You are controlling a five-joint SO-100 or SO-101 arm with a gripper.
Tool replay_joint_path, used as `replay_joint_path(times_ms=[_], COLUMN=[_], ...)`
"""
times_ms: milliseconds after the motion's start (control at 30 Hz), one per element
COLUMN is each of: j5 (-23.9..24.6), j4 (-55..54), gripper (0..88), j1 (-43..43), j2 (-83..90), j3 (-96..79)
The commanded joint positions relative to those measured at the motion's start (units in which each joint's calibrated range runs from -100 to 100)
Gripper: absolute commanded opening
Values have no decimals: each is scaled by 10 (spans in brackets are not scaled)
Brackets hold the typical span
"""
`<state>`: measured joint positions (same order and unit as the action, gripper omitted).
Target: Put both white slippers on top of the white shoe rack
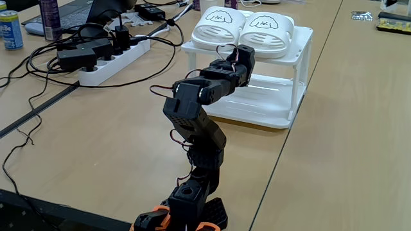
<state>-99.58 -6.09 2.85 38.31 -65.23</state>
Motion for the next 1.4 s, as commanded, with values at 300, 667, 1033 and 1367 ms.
replay_joint_path(times_ms=[300,667,1033,1367], j5=[-4,-4,-4,-4], j4=[1,1,-7,-313], gripper=[8,8,8,8], j1=[-5,-5,-5,0], j2=[-63,-24,263,386], j3=[126,98,-170,-348])
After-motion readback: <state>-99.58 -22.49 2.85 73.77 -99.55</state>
